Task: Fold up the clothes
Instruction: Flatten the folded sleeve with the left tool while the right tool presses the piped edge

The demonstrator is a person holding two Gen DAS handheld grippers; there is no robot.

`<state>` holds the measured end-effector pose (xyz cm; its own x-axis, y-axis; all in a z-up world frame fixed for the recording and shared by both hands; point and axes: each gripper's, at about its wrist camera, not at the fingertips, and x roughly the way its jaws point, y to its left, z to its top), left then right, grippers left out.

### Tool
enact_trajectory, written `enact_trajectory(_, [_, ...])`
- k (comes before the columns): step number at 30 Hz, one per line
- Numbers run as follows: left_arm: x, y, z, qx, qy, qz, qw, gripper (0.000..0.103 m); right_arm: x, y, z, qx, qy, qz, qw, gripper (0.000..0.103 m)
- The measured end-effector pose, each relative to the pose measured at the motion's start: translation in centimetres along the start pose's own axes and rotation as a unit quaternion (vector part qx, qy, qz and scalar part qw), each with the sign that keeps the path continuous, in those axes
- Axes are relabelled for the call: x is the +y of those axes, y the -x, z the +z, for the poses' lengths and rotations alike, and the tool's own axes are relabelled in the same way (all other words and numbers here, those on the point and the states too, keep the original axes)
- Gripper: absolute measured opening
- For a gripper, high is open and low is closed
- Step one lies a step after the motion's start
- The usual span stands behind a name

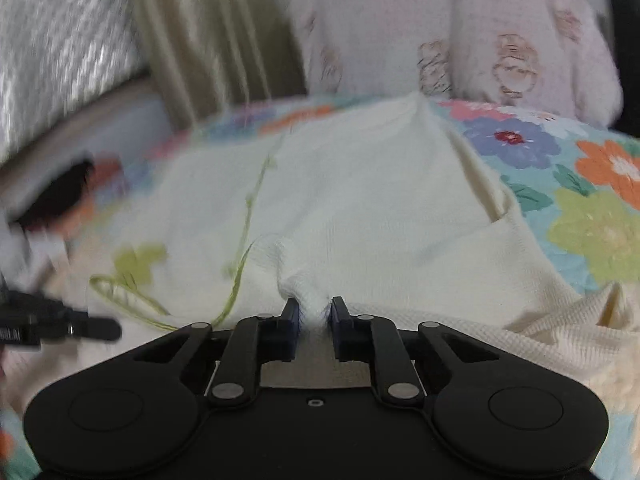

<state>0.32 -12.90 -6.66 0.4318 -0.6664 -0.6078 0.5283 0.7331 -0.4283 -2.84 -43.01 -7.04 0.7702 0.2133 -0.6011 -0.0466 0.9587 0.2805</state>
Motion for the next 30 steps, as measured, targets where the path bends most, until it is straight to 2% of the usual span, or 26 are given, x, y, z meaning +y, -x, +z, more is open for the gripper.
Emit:
enact_trajectory(1, [0.6,-0.3,0.1,0.008,0.028,0.005,0.9996,0.015,-0.2,0.3,-0.1,-0.002,-0.012,0.0,1.0,0.018])
enact_trajectory(2, [1.4,-1.0,0.0,0.025,0.056,0.029,0.9977,0.016,-0.2,-0.1,-0.4,0.01,-0.014,-0.015,1.0,0.018])
enact_trajectory(4, [3.2,-2.7,-0.4,0.06,0.089,0.076,0.9912,0.021,-0.3,-1.1,-1.2,0.033,-0.014,-0.042,0.998,0.026])
enact_trajectory(5, [3.8,-2.9,-0.6,0.066,0.102,0.078,0.9896,0.021,-0.3,-1.6,-1.5,0.042,-0.014,-0.053,0.998,0.029])
enact_trajectory(6, [4.4,-2.8,-0.7,0.063,0.113,0.067,0.9893,0.021,-0.3,-1.6,-1.7,0.037,-0.023,-0.058,0.997,0.032])
enact_trajectory(8, [4.5,-2.0,-0.3,0.056,0.121,0.069,0.9886,0.026,0.3,-0.9,-1.7,0.026,-0.04,-0.079,0.996,0.039])
enact_trajectory(9, [4.4,-1.5,0.0,0.048,0.117,0.074,0.9892,0.035,0.6,-0.6,-1.6,0.02,-0.046,-0.09,0.995,0.045])
enact_trajectory(10, [4.2,-1.0,0.2,0.037,0.108,0.081,0.9902,0.043,1.4,-0.1,-1.6,0.01,-0.034,-0.097,0.995,0.045])
enact_trajectory(13, [3.6,0.0,0.7,0.017,0.078,0.083,0.9933,0.046,4.0,0.5,-1.8,-0.004,0.037,-0.101,0.994,0.045])
enact_trajectory(17, [3.2,-0.1,0.7,0.021,0.06,0.053,0.9966,0.046,7.4,-0.2,-2.6,0.003,0.147,-0.099,0.984,0.051])
enact_trajectory(18, [3.0,-0.2,0.7,0.023,0.054,0.047,0.9971,0.046,7.5,-0.6,-2.5,0.008,0.15,-0.101,0.984,0.057])
enact_trajectory(20, [2.5,-0.6,0.6,0.029,0.038,0.06,0.9971,0.046,7.8,-1.4,-2.2,0.018,0.155,-0.107,0.982,0.059])
enact_trajectory(23, [2.7,-1.1,0.1,0.038,0.026,0.092,0.9947,0.047,6.4,-3.1,-1.0,0.027,0.127,-0.163,0.978,0.059])
enact_trajectory(27, [4.2,-1.0,0.1,0.037,0.065,0.076,0.9943,0.047,2.0,-4.0,0.9,0.019,-0.006,-0.148,0.989,0.059])
enact_trajectory(30, [4.0,-0.1,0.4,0.012,0.062,0.061,0.9962,0.047,1.7,-2.3,1.3,-0.026,-0.043,-0.136,0.989,0.059])
